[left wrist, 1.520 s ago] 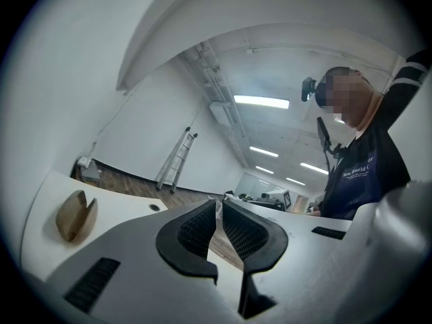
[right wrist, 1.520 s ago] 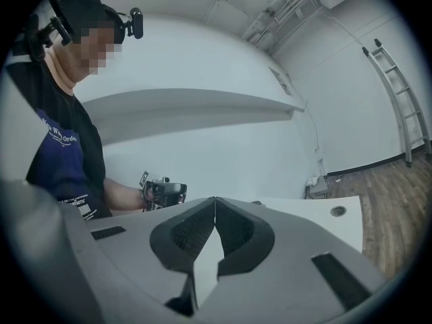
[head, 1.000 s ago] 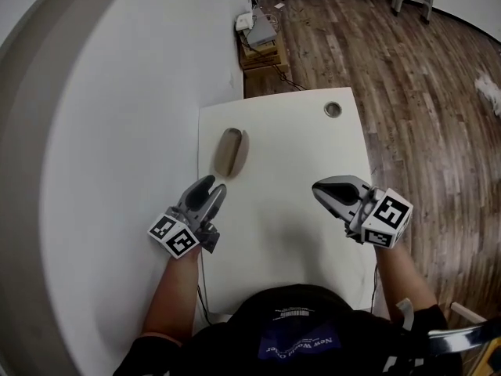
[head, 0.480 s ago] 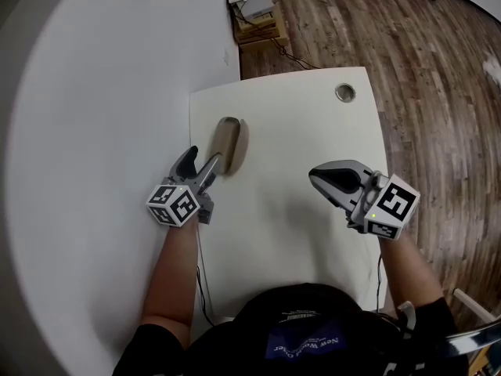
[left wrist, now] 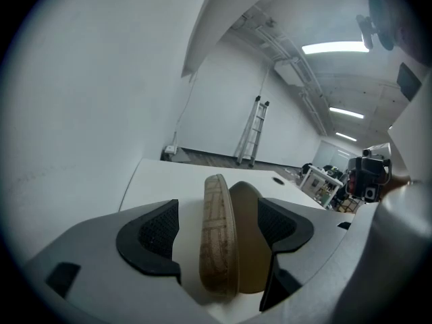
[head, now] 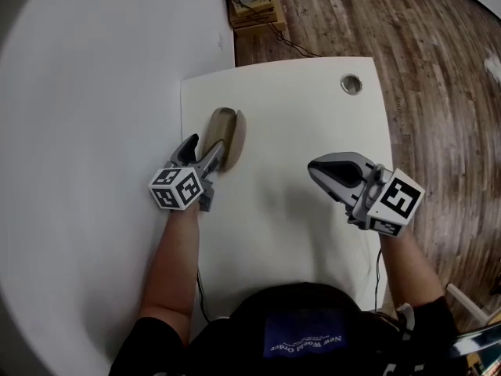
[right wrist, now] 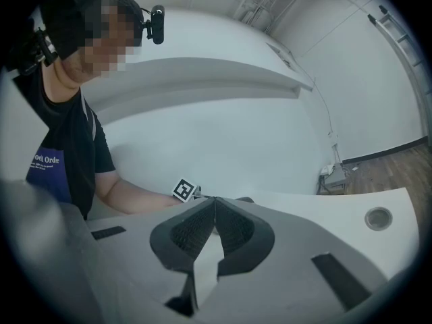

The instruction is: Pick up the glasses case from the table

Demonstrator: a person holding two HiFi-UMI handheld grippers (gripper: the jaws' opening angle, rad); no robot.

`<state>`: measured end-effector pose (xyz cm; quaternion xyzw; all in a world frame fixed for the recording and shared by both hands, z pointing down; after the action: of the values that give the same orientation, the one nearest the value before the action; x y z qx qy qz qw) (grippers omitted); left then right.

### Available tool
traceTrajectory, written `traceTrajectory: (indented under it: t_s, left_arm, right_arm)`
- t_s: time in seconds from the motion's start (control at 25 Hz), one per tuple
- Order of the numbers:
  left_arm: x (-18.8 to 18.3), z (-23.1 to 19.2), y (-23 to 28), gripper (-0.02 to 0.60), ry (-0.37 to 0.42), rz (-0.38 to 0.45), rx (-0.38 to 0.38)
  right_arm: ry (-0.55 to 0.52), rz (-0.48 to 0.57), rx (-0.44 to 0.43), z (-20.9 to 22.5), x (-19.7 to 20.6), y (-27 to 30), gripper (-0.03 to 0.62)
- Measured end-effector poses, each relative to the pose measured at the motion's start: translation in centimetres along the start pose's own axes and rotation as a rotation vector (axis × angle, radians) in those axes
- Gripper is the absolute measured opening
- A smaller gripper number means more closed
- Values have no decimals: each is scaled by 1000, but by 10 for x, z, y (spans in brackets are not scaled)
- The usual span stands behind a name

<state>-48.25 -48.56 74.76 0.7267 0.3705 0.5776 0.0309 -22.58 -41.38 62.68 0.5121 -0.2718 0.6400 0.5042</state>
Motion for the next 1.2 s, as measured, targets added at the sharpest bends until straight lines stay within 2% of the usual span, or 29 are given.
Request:
traceTrajectory:
  t_s: [0.52, 0.56, 0.6, 0.64, 0.68, 0.8, 1.04, 1.2]
  left_arm:
    - [24, -9, 34, 356, 71, -96, 7]
    - [23, -8, 36, 327, 75, -101, 14]
    - [23, -5, 38, 163, 82, -108, 24]
    - [23, -2, 41, 60, 94, -114, 40]
    - [24, 2, 44, 30, 110, -120, 57]
    - [29, 9, 46, 28, 132, -126, 78]
    - [38, 14, 39, 28, 111, -148, 82]
    - [28, 20, 31, 28, 102, -131, 90]
  right_arm:
    - [25, -19, 10, 11, 21, 9, 3]
    - [29, -21, 10, 12, 23, 9, 3]
    - [33, -23, 8, 13, 25, 9, 3]
    - [38, -26, 7, 14, 27, 10, 3]
    - [44, -28, 6, 15, 30, 10, 3]
    - [62, -35, 9, 17, 38, 11, 3]
    - [69, -42, 32, 21, 38, 9, 3]
    - [55, -38, 37, 17, 31, 6, 3]
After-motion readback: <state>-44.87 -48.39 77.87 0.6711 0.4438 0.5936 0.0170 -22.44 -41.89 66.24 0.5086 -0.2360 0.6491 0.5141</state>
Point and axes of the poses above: the fingertips, and each gripper's own axes: y forward along the fingers, z to its right, x out of its underside, the point moved 2 cm from there along -y, backward along the fingers, and after that the axes turned 4 degrees about x, right-handed, at the moved point
